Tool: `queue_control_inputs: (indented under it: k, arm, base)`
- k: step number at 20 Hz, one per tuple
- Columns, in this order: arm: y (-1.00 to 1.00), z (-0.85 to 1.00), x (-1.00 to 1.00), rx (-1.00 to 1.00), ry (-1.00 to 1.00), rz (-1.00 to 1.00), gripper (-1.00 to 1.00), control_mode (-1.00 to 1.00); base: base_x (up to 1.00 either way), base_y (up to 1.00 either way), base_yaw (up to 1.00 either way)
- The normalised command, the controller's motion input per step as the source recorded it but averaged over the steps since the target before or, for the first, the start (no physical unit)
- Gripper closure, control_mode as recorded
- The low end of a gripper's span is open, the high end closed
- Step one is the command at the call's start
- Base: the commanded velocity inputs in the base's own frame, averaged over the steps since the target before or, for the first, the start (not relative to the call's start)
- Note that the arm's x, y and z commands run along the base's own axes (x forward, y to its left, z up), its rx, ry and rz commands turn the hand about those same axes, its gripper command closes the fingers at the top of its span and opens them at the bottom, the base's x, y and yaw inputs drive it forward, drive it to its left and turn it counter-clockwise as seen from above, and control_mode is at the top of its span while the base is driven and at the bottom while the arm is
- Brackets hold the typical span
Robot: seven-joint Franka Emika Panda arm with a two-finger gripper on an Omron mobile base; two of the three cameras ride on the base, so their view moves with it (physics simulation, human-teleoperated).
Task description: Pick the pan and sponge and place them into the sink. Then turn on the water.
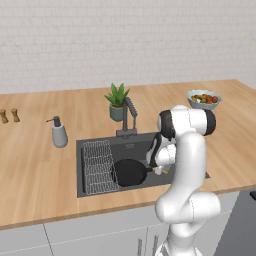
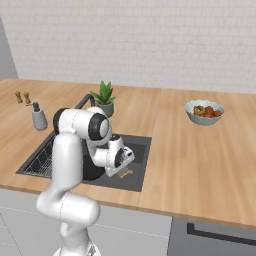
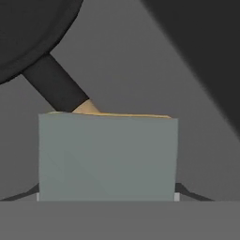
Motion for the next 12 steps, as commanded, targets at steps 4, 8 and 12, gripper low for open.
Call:
queue_control_inputs:
  k: [4,8,12]
  arm:
    - [0.0,0.0,0.0,0.0,0.0,0.0,-1.0,-1.0]
    - [0.01,0.0,0.0,0.0,-0.01,-0.02,-1.0,-1.0]
    - [0.04,0.21,0.0,0.02,0.0,-0.02,-1.0,-1.0]
  base:
    - [0.0,0.0,0.0]
    - [0.0,0.0,0.0]
    - [0.0,0.0,0.0]
